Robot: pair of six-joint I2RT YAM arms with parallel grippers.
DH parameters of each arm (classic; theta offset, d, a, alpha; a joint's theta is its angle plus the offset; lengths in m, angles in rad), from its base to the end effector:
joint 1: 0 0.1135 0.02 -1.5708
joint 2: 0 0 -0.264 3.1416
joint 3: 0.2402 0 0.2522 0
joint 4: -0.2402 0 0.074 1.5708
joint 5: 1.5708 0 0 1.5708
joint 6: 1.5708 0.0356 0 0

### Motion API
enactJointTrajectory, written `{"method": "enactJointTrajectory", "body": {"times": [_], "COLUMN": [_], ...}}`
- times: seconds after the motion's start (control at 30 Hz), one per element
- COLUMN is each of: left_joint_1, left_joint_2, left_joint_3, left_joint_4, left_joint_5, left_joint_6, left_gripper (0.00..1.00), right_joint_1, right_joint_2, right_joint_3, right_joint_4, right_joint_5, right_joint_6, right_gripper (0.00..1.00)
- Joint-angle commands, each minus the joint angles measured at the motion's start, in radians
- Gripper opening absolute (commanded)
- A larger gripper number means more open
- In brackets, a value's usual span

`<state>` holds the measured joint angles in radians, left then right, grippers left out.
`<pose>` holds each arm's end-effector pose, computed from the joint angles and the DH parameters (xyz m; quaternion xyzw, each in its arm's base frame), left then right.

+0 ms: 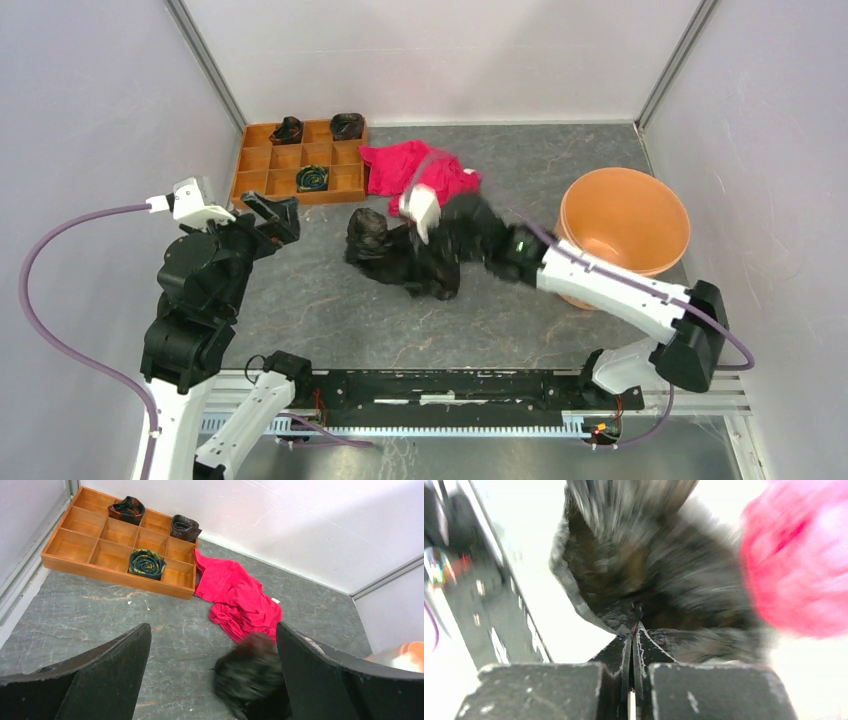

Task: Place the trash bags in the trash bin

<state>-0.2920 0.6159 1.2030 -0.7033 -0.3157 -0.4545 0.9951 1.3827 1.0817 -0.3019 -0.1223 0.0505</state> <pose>0.0820 -0.0131 0.4392 -0.1640 0.7268 -0.1301 0.6542 0.1664 0.2644 0.2955 -0.4273 0.7739 0.2787 0.3754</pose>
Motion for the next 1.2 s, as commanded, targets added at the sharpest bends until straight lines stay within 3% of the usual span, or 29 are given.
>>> {"method": "enactJointTrajectory", "body": {"times": [0.0,0.07,0.13,0.27,0.37,0.43,0.5,0.57,0.7,0.93,1.17], "left_joint_1": [0.002,0.002,0.002,0.002,0.002,0.002,0.002,0.002,0.002,0.002,0.002], "left_joint_2": [-0.016,0.01,0.02,0.001,-0.002,0.006,0.015,0.019,0.021,0.034,0.173], "left_joint_3": [-0.01,0.021,0.054,0.025,-0.017,-0.03,-0.038,-0.051,-0.074,-0.086,-0.103], "left_joint_4": [0.061,0.056,0.036,0.028,0.028,0.031,0.033,0.043,0.068,0.062,0.04], "left_joint_5": [0.031,0.092,0.126,0.127,0.111,0.109,0.102,0.087,0.054,0.093,0.303], "left_joint_6": [0.012,0.016,0.017,0.018,0.016,0.017,0.02,0.027,0.031,0.048,0.077], "left_gripper": [1.0,1.0,1.0,1.0,1.0,1.0,1.0,1.0,1.0,1.0,1.0], "right_joint_1": [-0.09,-0.091,-0.091,-0.09,-0.091,-0.09,-0.088,-0.089,-0.097,-0.13,-0.142], "right_joint_2": [0.034,0.061,0.001,-0.196,-0.179,-0.106,-0.089,-0.105,-0.105,-0.056,-0.13], "right_joint_3": [0.704,0.883,0.822,0.307,-0.018,-0.142,-0.208,-0.185,0.011,0.101,0.002], "right_joint_4": [-0.099,-0.131,-0.034,0.261,0.295,0.315,0.337,0.308,0.13,0.03,0.176], "right_joint_5": [0.127,0.125,0.051,0.027,-0.038,-0.172,-0.199,-0.164,-0.037,-0.046,0.007], "right_joint_6": [-0.134,-0.169,-0.161,-0.074,0.085,0.15,0.179,0.149,0.023,-0.041,0.027], "right_gripper": [0.0,0.01,0.01,0.01,0.01,0.01,0.01,0.01,0.0,0.0,0.03]}}
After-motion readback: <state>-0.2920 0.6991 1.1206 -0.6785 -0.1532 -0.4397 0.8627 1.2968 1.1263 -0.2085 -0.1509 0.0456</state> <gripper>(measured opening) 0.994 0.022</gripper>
